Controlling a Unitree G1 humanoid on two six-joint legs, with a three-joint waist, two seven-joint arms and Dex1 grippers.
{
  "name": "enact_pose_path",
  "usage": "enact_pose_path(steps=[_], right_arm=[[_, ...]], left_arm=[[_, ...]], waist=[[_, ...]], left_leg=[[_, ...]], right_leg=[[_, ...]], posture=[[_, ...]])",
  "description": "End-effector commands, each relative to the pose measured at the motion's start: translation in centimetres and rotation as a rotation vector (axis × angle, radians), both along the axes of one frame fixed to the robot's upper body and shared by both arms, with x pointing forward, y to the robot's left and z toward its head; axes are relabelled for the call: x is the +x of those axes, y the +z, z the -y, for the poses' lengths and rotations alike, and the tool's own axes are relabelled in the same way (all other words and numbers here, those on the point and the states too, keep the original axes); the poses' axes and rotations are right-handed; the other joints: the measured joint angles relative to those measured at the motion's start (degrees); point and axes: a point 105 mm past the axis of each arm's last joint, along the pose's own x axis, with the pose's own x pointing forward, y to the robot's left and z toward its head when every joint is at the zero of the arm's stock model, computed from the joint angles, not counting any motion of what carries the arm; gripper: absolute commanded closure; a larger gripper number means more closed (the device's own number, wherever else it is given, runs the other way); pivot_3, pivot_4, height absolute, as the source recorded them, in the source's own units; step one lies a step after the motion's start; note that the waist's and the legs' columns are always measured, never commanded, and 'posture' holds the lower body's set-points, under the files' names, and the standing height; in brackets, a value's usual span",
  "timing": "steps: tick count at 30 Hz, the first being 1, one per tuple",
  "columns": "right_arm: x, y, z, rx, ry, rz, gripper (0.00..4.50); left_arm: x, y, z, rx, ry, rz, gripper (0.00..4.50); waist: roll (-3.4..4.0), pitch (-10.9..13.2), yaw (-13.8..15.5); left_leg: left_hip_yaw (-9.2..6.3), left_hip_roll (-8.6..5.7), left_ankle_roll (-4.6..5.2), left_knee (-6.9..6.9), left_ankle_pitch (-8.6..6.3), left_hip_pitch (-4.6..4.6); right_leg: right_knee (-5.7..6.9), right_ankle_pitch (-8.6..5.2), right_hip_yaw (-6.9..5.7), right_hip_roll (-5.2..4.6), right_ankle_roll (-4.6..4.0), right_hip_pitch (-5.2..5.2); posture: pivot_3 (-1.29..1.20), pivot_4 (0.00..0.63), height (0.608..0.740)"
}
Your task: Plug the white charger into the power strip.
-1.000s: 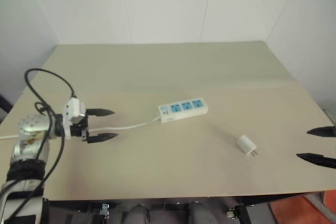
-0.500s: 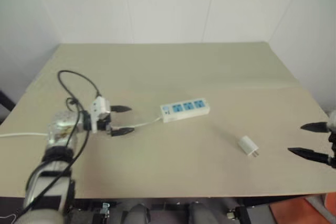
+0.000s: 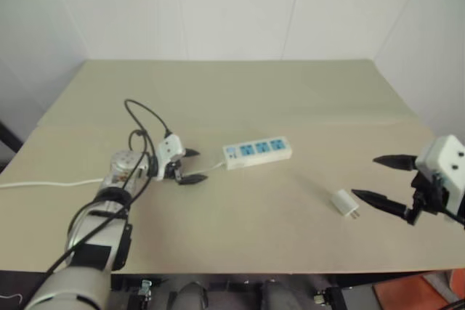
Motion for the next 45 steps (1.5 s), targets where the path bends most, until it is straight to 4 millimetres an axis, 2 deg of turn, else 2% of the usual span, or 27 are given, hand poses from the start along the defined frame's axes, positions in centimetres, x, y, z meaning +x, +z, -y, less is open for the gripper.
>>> enact_pose_path(steps=[1,4,9,12,13,16,19,21,24,28,33,35,36,38,45], right_arm=[[-0.2,0.8,0.2,-0.014,-0.032,0.048,0.0],[0.0,0.7,0.4,-0.023,-0.043,0.046,0.0],[0.3,0.8,0.4,-0.034,-0.039,0.046,0.0],[0.5,0.6,0.4,-0.039,-0.038,0.044,0.0],[0.6,0.5,0.4,-0.039,-0.038,0.041,0.0],[0.7,0.2,0.3,-0.035,-0.029,0.03,0.0],[1.1,-0.3,0.2,-0.036,-0.017,0.02,0.0],[1.5,-0.5,0.0,-0.029,-0.015,0.019,0.0],[1.9,-1.1,-0.5,-0.011,-0.002,0.014,0.0],[2.4,-2.1,-1.3,0.001,0.022,0.002,0.0],[3.3,-2.5,-1.6,0.024,0.03,-0.003,0.0],[3.6,-2.6,-1.5,0.017,0.027,-0.003,0.0],[3.7,-2.6,-1.4,0.016,0.025,-0.002,0.0],[3.8,-2.4,-1.4,0.016,0.023,0.001,0.0],[2.9,-2.6,-1.0,0.012,0.0,0.0,0.0]], left_arm=[[-0.1,-1.3,-0.6,0.066,0.027,-0.067,0.93],[-0.3,-1.4,-0.4,0.069,0.002,-0.087,1.89],[-0.6,-1.7,-0.3,0.058,-0.009,-0.085,3.54],[-0.6,-1.5,-0.3,0.028,0.0,-0.063,4.42],[-0.7,-1.3,-0.3,0.009,-0.002,-0.056,4.46],[-1.2,-0.8,-0.5,-0.038,-0.026,-0.024,4.46],[-2.9,-1.0,-1.4,-0.042,-0.078,-0.025,4.46],[-4.6,-0.7,-2.1,-0.047,-0.112,-0.032,4.46],[-7.8,0.5,-2.2,-0.093,-0.161,-0.027,4.46],[-11.0,1.0,-2.1,-0.065,-0.138,-0.066,4.46],[-11.8,0.5,-2.4,-0.059,-0.008,-0.086,4.46],[-11.8,0.5,-2.5,-0.058,-0.013,-0.074,3.88],[-11.6,0.6,-2.7,-0.05,-0.012,-0.07,3.75],[-11.3,0.8,-3.0,-0.04,-0.008,-0.064,3.23],[-10.8,3.1,-3.1,-0.169,-0.094,-0.008,1.14]], waist=[[-0.02,0.0,0.1],[-0.04,0.0,0.0],[-0.04,0.0,0.0],[-0.05,0.0,0.0],[-0.05,-0.1,0.0],[-0.04,-0.1,-0.2],[-0.03,-0.1,-0.6],[-0.03,-0.1,-1.4],[-0.02,-0.1,-1.8],[-0.06,0.0,-1.1],[-0.07,0.0,-0.1],[-0.07,0.0,0.1],[-0.07,0.0,0.2],[-0.07,0.0,0.2],[-0.07,0.0,0.3]], left_leg=[[0.0,0.01,0.0,0.0,0.0,0.18],[0.02,0.02,-0.01,-0.01,0.0,0.44],[0.02,0.02,-0.01,-0.01,0.0,0.52],[0.02,0.02,-0.01,-0.01,0.0,0.51],[0.01,0.02,-0.01,-0.01,0.0,0.5],[0.02,0.04,-0.01,-0.02,0.0,0.49],[0.02,0.05,-0.01,-0.04,-0.01,0.46],[0.03,0.07,-0.01,-0.1,-0.01,0.46],[0.08,0.14,-0.01,-0.24,-0.01,0.49],[0.07,0.16,-0.01,-0.31,-0.01,0.45],[0.09,0.12,-0.01,-0.3,-0.01,0.48],[0.09,0.14,-0.01,-0.31,-0.01,0.49],[0.09,0.15,-0.01,-0.31,-0.01,0.47],[0.08,0.14,-0.01,-0.34,-0.01,0.43],[0.09,0.14,-0.01,-0.35,-0.01,0.36]], right_leg=[[-0.03,-0.01,-0.01,0.0,0.01,0.17],[-0.03,-0.28,0.0,0.01,0.48,0.43],[0.06,-0.29,0.01,0.02,0.49,0.46],[0.04,-0.29,0.01,0.01,0.48,0.46],[0.03,-0.29,0.01,0.02,0.48,0.46],[0.02,-0.28,0.01,0.02,0.48,0.45],[-0.03,-0.2,0.02,0.01,0.34,0.43],[-0.05,-0.04,0.03,0.01,0.07,0.42],[-0.11,-0.05,0.06,0.01,0.05,0.4],[-0.13,-0.06,0.04,0.0,0.03,0.34],[-0.22,-0.25,0.02,-0.04,0.34,0.39],[-0.26,-0.29,0.01,-0.02,0.41,0.4],[-0.28,-0.28,0.0,-0.02,0.39,0.39],[-0.38,-0.07,-0.01,-0.02,0.04,0.38],[-0.45,-0.04,-0.03,-0.02,-0.01,0.35]], posture=[[0.0,0.15,0.74],[0.0,0.15,0.74],[0.0,0.15,0.74],[0.0,0.15,0.74],[0.0,0.15,0.74],[0.0,0.15,0.74],[0.0,0.15,0.74],[0.0,0.15,0.74],[0.0,0.15,0.74],[0.0,0.15,0.74],[0.0,0.15,0.74],[0.0,0.15,0.74],[0.0,0.15,0.74],[0.0,0.15,0.74],[0.0,0.15,0.74]])
